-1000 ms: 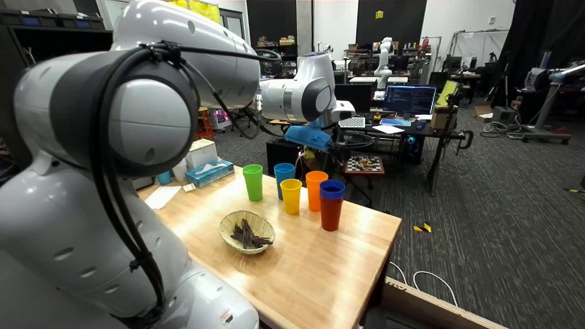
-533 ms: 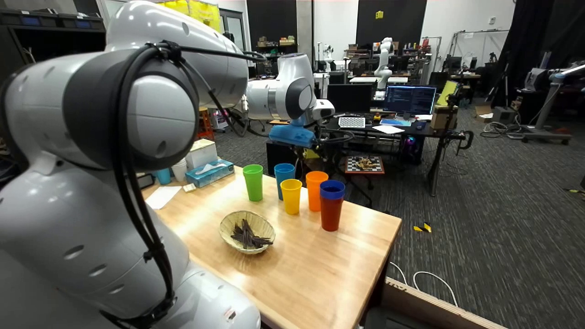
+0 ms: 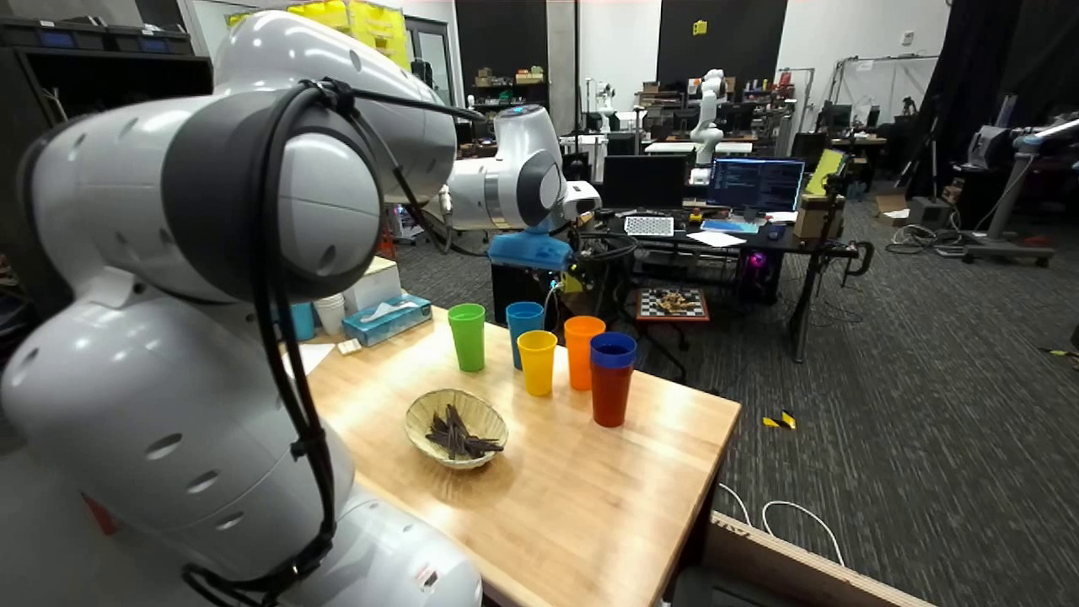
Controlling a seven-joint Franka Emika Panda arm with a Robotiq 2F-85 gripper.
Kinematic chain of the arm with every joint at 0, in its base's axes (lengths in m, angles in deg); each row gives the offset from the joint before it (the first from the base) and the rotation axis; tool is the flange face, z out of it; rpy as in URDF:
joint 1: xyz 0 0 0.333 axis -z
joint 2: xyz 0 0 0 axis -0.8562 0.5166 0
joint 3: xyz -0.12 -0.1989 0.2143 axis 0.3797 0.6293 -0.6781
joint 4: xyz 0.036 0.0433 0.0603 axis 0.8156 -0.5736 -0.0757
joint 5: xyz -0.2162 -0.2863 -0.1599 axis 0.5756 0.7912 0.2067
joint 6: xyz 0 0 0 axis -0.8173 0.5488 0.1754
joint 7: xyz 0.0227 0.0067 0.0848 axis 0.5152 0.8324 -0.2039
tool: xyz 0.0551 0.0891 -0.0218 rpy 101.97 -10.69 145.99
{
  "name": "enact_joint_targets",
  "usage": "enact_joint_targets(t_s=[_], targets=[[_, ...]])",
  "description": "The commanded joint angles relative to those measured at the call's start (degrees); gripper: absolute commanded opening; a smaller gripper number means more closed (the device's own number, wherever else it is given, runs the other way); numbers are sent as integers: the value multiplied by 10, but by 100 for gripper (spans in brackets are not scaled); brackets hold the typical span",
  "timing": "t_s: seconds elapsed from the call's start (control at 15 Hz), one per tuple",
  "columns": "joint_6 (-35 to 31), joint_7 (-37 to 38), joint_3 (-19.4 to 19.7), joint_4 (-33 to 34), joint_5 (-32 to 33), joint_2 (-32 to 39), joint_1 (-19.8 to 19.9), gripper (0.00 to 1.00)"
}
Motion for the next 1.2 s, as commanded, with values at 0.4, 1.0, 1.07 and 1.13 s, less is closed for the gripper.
enact_joint_targets(t_s=[0.4, 1.0, 1.07, 1.13], targets=[[59, -21, 2, 26, -2, 21, -6, 100], [154, -75, 5, 103, -35, 64, -17, 100], [145, -72, 4, 108, -33, 72, -17, 100], [140, -73, 5, 111, -32, 77, -16, 100]])
